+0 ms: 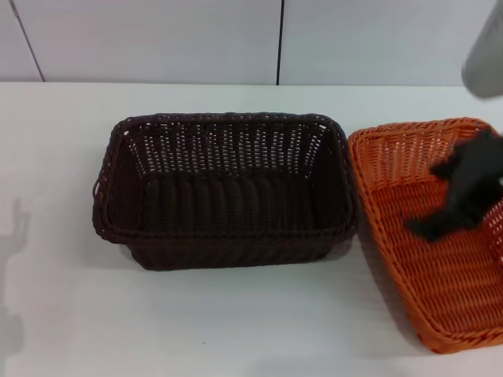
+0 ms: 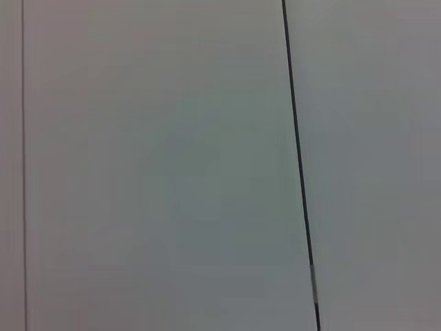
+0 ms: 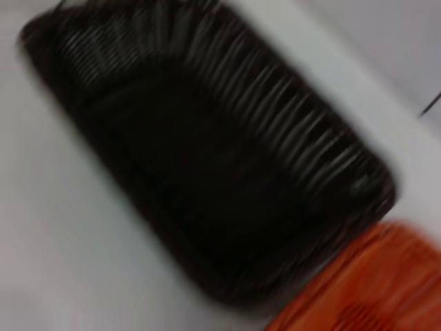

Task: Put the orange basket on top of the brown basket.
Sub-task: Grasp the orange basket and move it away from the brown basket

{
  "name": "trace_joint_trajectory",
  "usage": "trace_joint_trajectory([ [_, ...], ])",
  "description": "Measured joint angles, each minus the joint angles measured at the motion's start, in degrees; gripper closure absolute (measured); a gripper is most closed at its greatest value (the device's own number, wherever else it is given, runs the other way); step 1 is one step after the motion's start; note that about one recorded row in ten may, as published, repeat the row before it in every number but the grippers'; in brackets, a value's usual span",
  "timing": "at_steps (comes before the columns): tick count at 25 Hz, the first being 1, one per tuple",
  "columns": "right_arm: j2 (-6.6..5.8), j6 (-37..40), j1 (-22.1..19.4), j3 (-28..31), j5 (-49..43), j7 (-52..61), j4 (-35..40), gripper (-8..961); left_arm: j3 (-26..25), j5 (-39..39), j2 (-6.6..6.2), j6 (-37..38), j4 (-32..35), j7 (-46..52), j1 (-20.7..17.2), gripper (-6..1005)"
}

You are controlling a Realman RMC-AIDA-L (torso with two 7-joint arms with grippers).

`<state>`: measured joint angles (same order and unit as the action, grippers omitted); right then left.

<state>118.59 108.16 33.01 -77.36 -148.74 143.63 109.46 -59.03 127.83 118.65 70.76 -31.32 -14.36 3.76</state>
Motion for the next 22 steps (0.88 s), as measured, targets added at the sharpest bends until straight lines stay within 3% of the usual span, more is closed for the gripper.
trace_joint_trajectory([
  [3,0.13,6.9,-1.3,-0.6,1.3,-0.1,1.9,137,0.0,-0.7,-0.01,-0.1,0.0,0.0,-0.3,232],
  [8,0.28,10.7,-3.6,-0.8,1.5,0.2,4.5,138,0.1,-1.7,-0.01,-0.8,0.1,0.0,-0.4,232],
  [16,0.47,14.1,-7.5,-2.4,3.6,1.0,7.9,146,0.2,-2.0,0.0,-1.8,0.1,-0.1,0.2,233],
  [22,0.32,15.2,-8.7,-3.4,4.5,0.9,6.0,153,0.3,-2.0,0.02,-1.9,0.1,-0.1,0.3,233],
])
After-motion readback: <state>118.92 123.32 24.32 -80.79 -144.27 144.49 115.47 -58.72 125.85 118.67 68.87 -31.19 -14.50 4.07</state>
